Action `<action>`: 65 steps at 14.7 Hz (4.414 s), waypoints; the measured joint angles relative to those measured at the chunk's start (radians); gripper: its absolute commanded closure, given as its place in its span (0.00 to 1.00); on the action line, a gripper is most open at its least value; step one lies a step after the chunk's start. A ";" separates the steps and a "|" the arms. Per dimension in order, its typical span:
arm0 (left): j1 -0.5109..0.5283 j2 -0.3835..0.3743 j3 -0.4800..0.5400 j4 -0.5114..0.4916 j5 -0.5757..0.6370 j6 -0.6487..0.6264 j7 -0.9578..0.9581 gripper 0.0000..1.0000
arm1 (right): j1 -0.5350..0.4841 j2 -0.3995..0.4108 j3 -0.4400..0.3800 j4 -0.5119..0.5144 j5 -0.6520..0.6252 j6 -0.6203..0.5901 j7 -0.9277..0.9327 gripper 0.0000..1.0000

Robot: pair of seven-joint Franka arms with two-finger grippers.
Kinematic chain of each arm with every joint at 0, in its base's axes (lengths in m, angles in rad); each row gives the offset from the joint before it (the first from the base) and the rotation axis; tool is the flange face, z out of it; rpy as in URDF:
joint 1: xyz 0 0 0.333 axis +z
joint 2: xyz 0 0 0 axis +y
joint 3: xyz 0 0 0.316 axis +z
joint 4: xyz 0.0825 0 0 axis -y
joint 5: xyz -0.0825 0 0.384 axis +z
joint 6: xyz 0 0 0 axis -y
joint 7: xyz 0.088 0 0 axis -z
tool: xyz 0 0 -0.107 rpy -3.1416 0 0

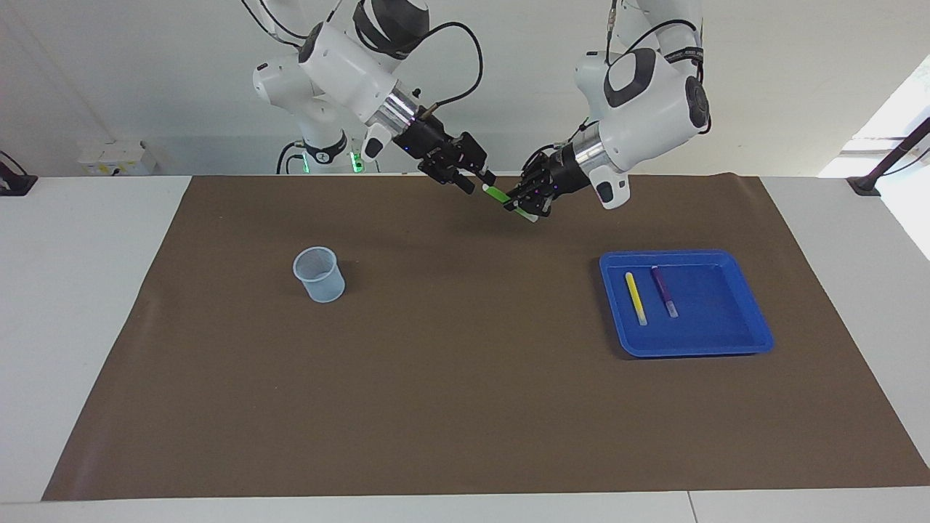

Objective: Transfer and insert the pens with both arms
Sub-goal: 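Grasp the green pen with the right gripper and open the left gripper, then insert the green pen into the cup while the left gripper reaches the tray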

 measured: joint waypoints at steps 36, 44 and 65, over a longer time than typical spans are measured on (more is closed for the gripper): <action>0.003 -0.002 0.005 0.000 -0.029 0.002 0.014 0.00 | 0.027 0.021 0.003 0.013 -0.002 0.014 0.000 1.00; 0.003 -0.007 0.009 0.000 -0.029 0.002 0.062 0.00 | -0.022 0.023 -0.001 0.031 -0.106 -0.101 -0.011 1.00; 0.395 0.031 0.023 -0.073 0.547 0.039 1.310 0.00 | -0.435 -0.024 -0.016 0.046 -0.871 -0.506 -0.566 1.00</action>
